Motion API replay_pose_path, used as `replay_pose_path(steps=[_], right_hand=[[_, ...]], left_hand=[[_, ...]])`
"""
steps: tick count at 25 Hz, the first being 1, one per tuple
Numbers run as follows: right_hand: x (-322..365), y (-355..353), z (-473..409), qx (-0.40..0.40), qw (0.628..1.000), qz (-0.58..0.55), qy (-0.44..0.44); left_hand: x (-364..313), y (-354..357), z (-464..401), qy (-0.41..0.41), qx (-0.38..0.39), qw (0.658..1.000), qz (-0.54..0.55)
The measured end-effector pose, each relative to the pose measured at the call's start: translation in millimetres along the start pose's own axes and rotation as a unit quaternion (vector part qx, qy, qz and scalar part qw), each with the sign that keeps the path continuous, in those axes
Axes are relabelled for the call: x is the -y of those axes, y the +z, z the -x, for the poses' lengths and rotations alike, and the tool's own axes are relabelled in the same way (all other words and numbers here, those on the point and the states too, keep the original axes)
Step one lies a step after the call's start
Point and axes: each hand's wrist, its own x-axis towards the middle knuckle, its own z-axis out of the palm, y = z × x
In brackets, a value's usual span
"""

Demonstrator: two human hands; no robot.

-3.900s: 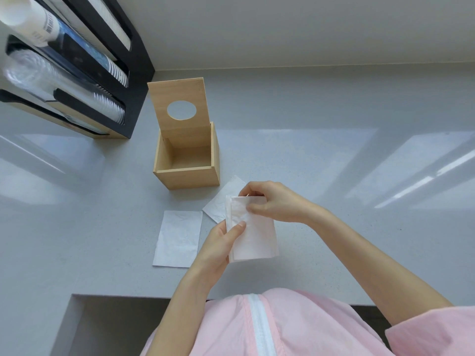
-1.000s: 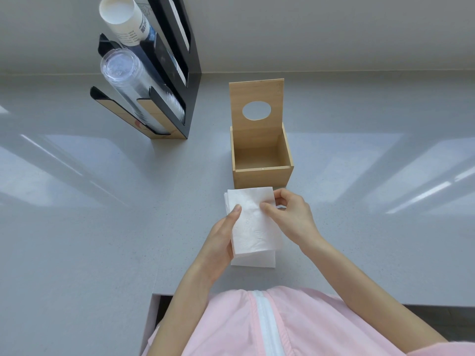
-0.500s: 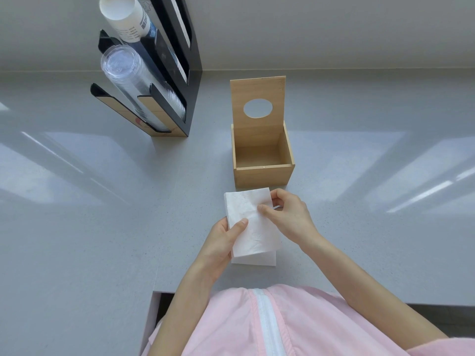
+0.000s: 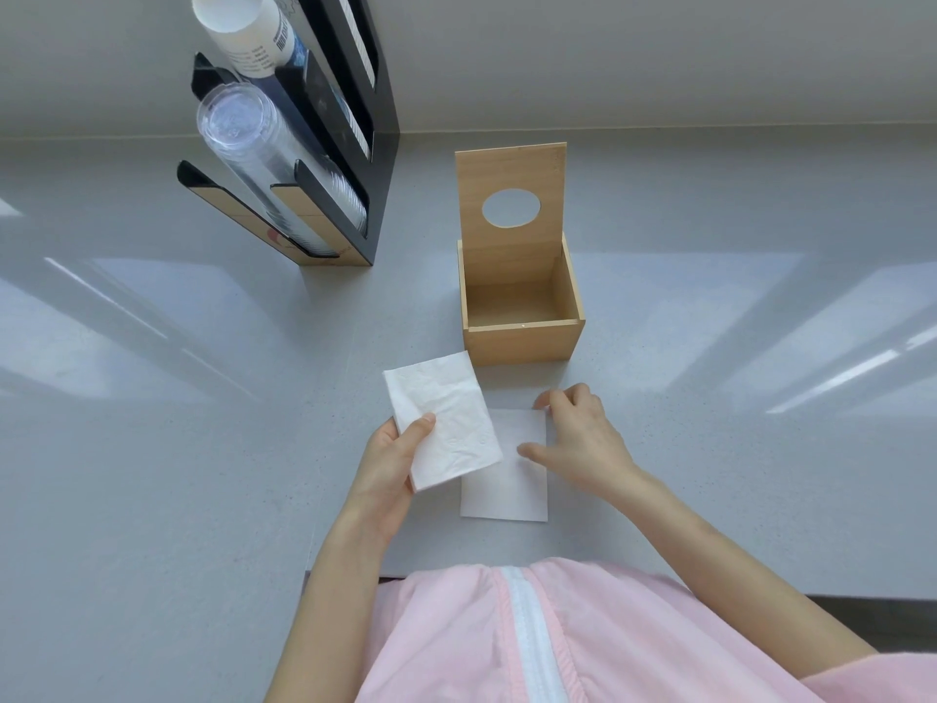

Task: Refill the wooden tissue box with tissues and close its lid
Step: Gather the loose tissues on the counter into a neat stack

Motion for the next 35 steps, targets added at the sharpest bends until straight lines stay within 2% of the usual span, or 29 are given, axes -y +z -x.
replay_pose_path(steps=[5,9,11,13,16,19,23,25,29,30,35], right_hand=[[4.6,-1.3,-9.0,0.027,0.999,0.026,0.005],[1.5,1.9,-5.6,0.015,0.999,0.029,-0.012],[-2.3,4.2,-2.3,-0.003,1.0,-0.009,-0.025],[-7.2,2.9,0.0,-0.029,0.995,-0.095,-0.019],[-13.5,-8.1,3.8,-0.05,0.961,-0.27,0.036],[-17.1,-23.6,9.6,-0.022,0.914,-0.404,0.038],[-8.2,-49.5,19.3,0.005,0.901,-0.432,-0.034],[2.1,-58.7,23.8,0.044,0.896,-0.432,-0.093],[25.6,-63.2,29.8,0.154,0.833,-0.508,-0.156],[30.3,-60.5,29.0,0.154,0.838,-0.5,-0.155],[31.1,-28.9,15.5,0.048,0.938,-0.34,-0.053]], left_hand=[[0.2,-0.3,0.0,0.002,-0.005,1.0,-0.001],[0.2,-2.5,-0.3,0.005,-0.01,1.0,-0.002],[0.6,-3.2,0.7,0.007,-0.008,1.0,0.0],[1.9,-3.2,1.4,0.007,-0.008,1.0,0.002],[3.7,-2.7,1.9,0.004,-0.009,1.0,0.005],[6.7,-0.4,1.3,-0.004,-0.005,1.0,-0.001],[10.2,6.6,1.6,-0.017,0.004,1.0,-0.016],[11.6,10.3,2.2,-0.021,0.023,0.999,-0.02],[14.0,20.9,3.3,-0.001,0.063,0.995,-0.074],[14.0,22.7,3.3,0.01,0.063,0.994,-0.086],[12.2,22.9,5.0,-0.01,0.076,0.994,-0.076]])
